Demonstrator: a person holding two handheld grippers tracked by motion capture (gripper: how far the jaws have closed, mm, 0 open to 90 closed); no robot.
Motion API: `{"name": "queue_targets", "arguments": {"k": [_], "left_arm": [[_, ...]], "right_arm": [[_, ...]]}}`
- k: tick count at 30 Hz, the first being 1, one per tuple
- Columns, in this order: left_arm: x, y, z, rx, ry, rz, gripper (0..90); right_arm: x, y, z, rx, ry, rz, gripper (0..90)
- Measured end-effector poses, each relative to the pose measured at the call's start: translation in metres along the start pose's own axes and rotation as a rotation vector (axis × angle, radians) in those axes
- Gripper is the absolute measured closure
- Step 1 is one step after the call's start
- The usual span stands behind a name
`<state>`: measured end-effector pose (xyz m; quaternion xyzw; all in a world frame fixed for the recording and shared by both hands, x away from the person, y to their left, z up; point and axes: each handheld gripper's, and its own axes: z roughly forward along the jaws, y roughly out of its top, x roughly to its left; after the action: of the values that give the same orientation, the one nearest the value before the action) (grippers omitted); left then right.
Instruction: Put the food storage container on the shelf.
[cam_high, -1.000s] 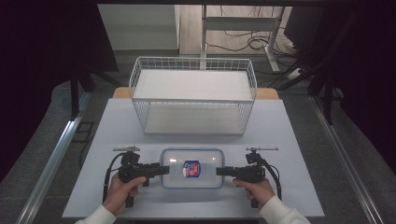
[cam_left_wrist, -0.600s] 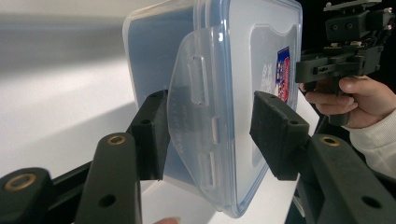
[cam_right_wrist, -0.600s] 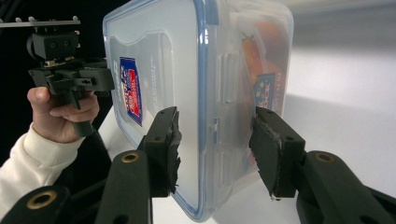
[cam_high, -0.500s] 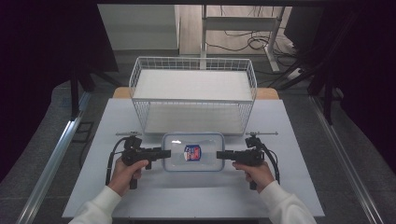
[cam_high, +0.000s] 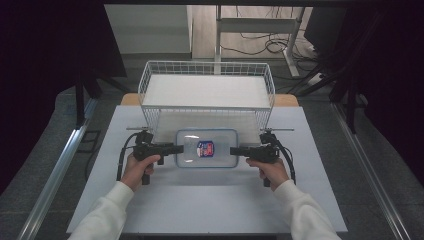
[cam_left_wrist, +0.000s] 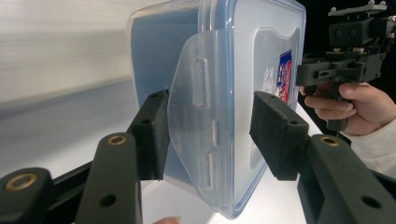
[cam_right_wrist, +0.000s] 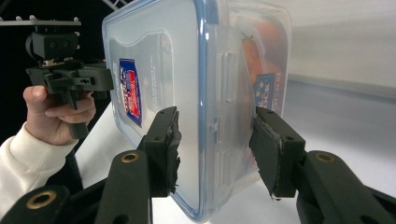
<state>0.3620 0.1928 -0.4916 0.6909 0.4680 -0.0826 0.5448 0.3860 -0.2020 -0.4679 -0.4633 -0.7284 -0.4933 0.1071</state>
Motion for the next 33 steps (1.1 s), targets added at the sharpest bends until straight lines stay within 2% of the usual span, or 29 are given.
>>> {"name": "queue_targets", "arguments": {"k": [3, 8, 12, 19, 20, 22, 26, 33], "left_arm": [[0.006, 0.004, 0.006, 0.001, 0.003, 0.005, 48.8], [0.019, 0.007, 0.018, 0.000, 0.002, -0.010, 48.8], [0.027, 0.007, 0.021, -0.002, -0.001, -0.017, 48.8], [0.036, 0.007, 0.023, -0.005, 0.010, -0.050, 48.6], [0.038, 0.008, 0.025, -0.017, 0.005, -0.061, 48.7], [0.038, 0.009, 0.026, -0.022, 0.009, -0.061, 48.8], [0.040, 0.011, 0.028, -0.024, 0.009, -0.069, 48.8], [0.044, 0.011, 0.031, -0.058, 0.009, -0.123, 47.9]], "right_arm": [[-0.009, 0.002, 0.005, -0.008, -0.003, 0.005, 52.5], [-0.021, 0.008, 0.011, -0.028, -0.020, 0.007, 52.2], [-0.029, 0.008, 0.018, -0.036, -0.020, 0.026, 52.2], [-0.034, 0.008, 0.027, -0.066, -0.030, 0.048, 52.3], [-0.035, 0.008, 0.027, -0.069, -0.032, 0.050, 52.3], [-0.039, 0.008, 0.028, -0.073, -0.025, 0.076, 52.3], [-0.042, 0.009, 0.029, -0.083, -0.019, 0.094, 52.2], [-0.045, 0.008, 0.032, -0.121, -0.026, 0.148, 51.3]]}}
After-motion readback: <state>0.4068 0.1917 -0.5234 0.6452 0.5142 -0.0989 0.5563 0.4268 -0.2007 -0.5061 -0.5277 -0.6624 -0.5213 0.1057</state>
